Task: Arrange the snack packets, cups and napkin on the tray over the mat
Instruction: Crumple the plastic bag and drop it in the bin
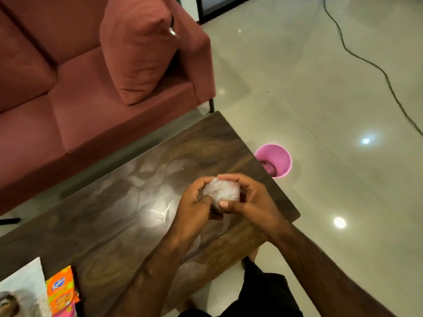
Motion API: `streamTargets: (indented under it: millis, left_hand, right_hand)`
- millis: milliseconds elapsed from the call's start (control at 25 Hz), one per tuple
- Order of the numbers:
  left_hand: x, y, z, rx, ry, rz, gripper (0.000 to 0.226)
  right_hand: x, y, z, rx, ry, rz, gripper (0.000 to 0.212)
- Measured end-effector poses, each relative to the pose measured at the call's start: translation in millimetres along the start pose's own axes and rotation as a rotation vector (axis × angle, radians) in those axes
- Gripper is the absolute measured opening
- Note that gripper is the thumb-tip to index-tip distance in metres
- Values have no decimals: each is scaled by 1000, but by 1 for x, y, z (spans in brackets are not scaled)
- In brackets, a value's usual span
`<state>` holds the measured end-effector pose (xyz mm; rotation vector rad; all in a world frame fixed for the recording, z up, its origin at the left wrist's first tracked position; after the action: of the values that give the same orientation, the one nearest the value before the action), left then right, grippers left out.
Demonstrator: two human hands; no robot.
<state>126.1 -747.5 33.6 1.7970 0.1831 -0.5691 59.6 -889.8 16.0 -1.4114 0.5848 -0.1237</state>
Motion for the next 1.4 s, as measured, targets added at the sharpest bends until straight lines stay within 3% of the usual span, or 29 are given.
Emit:
streamTargets:
  millis: [120, 320, 480, 760, 800, 880, 960, 1240, 1400]
  left_hand:
    - [32, 4, 80, -25, -88, -155, 49]
    - [68, 0, 167, 143, -152, -152, 58]
    - [124, -9, 229, 193, -187, -160, 62]
    - [238, -60, 339, 484, -289, -3, 67]
    - [251, -71, 349, 514, -295, 0, 68]
    - [269, -86, 361, 533, -296, -21, 71]
    - [279, -94, 364, 536, -294, -35, 75]
    - [249, -88, 324, 440, -271, -109, 72]
    - [230, -76, 283, 448, -240, -83, 72]
  right_hand:
    - [39, 18, -76, -38, 196, 24, 50]
    - [107, 72, -178, 60, 539, 251, 58]
    - [168, 118, -223, 142, 674, 376, 62]
    - [271, 205, -257, 53, 681, 425, 48]
    - [283, 222, -261, 57, 681, 454, 50]
    - [302, 248, -266, 52, 673, 519, 72]
    - [307, 259, -273, -13, 697, 530, 85]
    - [241, 227, -274, -84, 662, 507, 64]
    - [207, 186, -247, -168, 539, 442, 71]
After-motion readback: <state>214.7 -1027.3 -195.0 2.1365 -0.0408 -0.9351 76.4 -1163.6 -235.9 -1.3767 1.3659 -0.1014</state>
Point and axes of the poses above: each hand's wrist, its own x-axis towards the middle knuckle, its own z-axis out of the palm, y = z × x, the point moved 4 cm from there along x, towards the middle knuckle, and after that the axes turned 14 degrees about y, right-handed, at the moved point
